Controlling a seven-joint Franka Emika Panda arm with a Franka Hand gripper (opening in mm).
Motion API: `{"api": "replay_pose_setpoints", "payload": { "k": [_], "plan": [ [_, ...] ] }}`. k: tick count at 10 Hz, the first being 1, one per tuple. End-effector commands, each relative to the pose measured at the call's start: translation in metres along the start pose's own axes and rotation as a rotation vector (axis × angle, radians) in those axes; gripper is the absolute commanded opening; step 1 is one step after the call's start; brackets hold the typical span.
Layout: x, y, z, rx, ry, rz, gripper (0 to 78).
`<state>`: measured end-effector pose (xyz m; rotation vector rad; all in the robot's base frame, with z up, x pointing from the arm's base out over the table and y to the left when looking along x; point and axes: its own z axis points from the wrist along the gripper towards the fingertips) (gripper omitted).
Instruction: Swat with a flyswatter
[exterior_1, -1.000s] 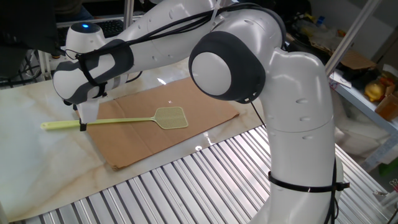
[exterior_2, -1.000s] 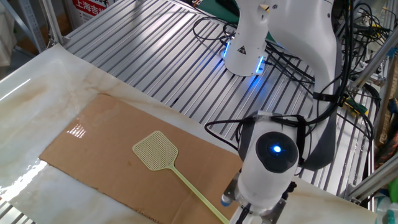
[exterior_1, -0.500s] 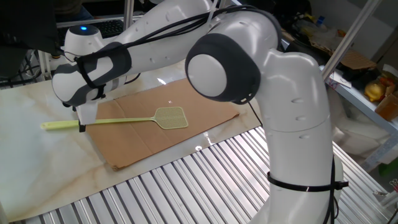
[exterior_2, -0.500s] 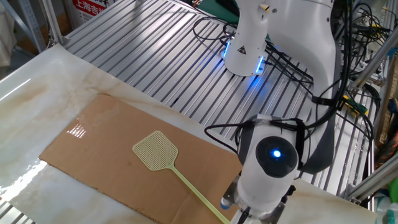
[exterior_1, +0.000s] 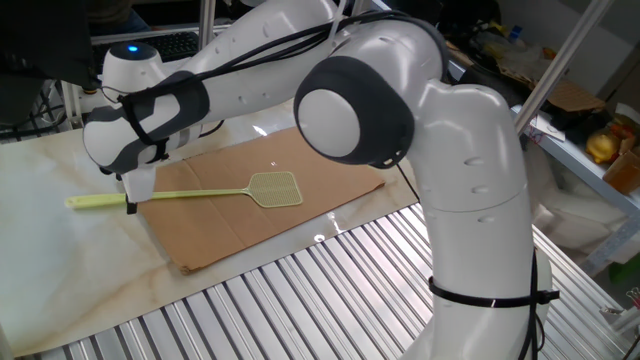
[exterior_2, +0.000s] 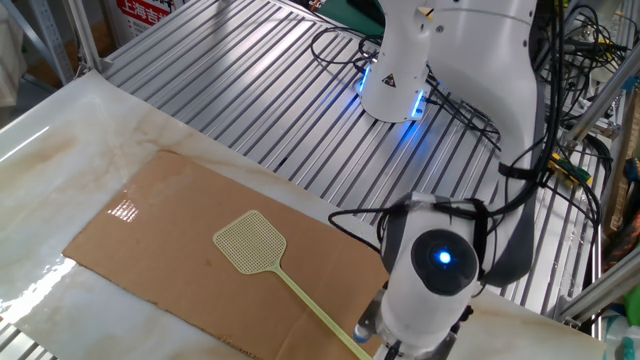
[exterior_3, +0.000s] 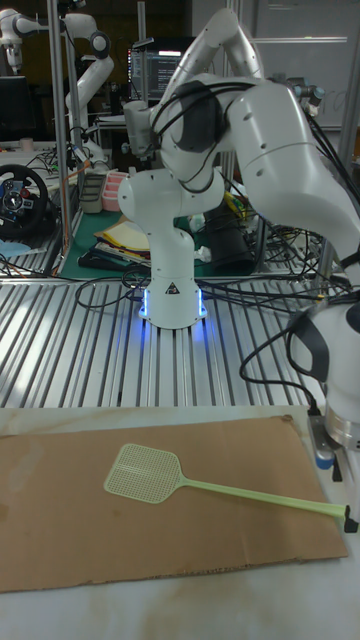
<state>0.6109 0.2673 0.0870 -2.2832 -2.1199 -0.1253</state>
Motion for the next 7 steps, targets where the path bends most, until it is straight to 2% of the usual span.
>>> {"api": "replay_pose_setpoints", "payload": {
  "k": [1,7],
  "plan": [
    [0.0027,0.0057,0.0076,-0.01,-0.004,0.007,77.5],
    [0.0038,0.0058,0.0167,-0.016,-0.032,-0.011,77.5]
  ]
}}
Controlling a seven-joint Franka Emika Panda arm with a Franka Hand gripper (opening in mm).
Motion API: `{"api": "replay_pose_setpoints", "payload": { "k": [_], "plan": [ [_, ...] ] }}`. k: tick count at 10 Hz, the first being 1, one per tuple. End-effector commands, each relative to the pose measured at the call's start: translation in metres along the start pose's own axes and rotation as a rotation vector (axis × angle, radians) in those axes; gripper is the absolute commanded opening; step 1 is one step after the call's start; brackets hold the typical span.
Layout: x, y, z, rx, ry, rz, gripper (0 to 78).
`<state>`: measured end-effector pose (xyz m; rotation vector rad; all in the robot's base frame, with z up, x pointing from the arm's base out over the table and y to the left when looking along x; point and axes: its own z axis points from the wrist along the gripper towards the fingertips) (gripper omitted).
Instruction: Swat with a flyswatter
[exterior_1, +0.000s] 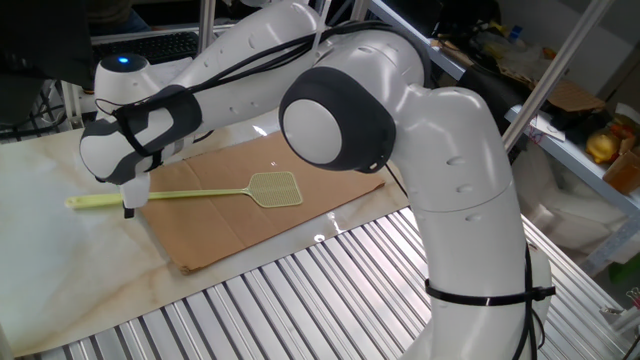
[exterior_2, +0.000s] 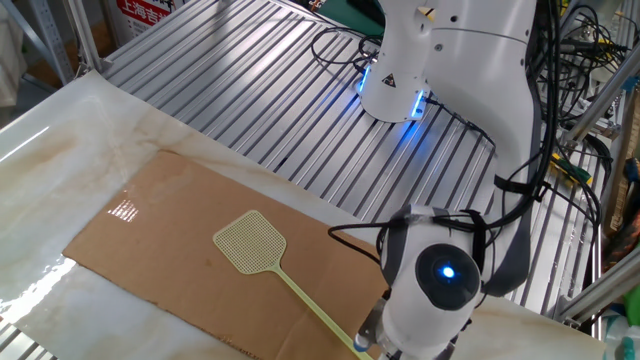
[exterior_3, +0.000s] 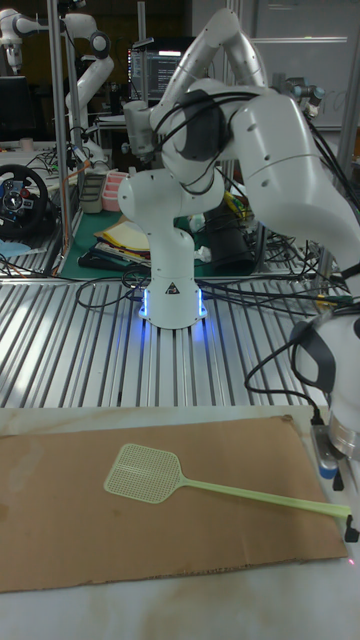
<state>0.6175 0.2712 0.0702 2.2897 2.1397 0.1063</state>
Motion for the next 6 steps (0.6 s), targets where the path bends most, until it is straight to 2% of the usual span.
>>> {"api": "replay_pose_setpoints", "payload": {
  "k": [1,6],
  "plan": [
    [0.0007,0.0002,-0.0007,-0.003,-0.003,-0.004,77.5],
    [0.0022,-0.0065,0.0079,-0.014,-0.012,-0.013,77.5]
  ]
}}
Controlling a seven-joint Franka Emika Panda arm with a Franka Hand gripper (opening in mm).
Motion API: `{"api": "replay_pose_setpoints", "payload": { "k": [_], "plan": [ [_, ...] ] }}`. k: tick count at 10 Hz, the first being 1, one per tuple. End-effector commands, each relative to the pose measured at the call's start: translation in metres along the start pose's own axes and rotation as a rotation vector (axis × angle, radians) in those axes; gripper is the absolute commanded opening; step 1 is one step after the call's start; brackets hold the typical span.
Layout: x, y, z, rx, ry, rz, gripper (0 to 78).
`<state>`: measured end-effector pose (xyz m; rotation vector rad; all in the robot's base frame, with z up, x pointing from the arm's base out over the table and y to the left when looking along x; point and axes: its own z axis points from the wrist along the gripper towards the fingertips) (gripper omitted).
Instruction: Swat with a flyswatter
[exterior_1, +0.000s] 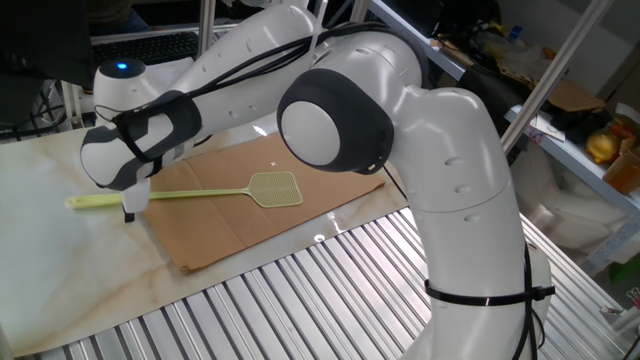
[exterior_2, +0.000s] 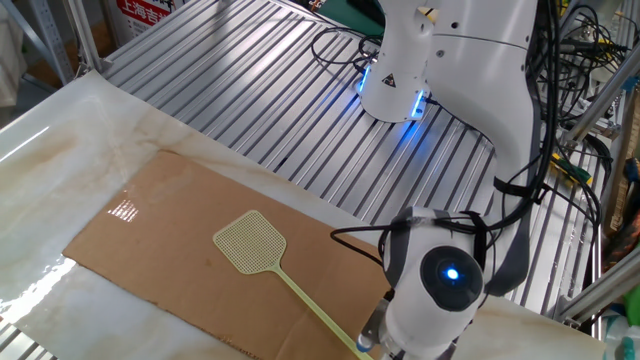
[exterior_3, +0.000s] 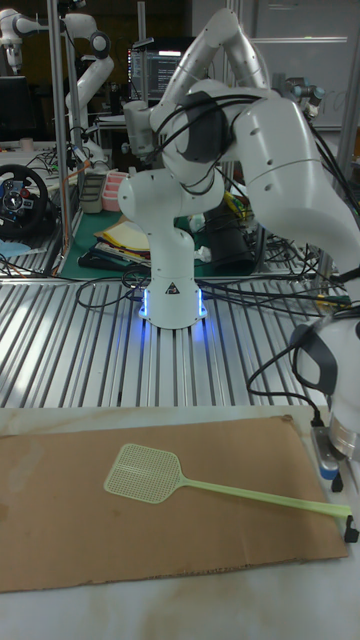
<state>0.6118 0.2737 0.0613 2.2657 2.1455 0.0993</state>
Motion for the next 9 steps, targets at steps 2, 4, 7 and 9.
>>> {"api": "replay_pose_setpoints", "payload": {
  "k": [2,4,7,9],
  "plan": [
    [0.001,-0.0029,0.0025,-0.018,-0.018,0.0,77.5],
    [0.0014,-0.0059,0.0042,-0.015,-0.035,-0.011,77.5],
    [0.0014,-0.0061,0.0042,-0.01,-0.036,-0.001,1.2],
    [0.0014,-0.0061,0.0042,-0.01,-0.036,-0.001,1.2]
  ]
}}
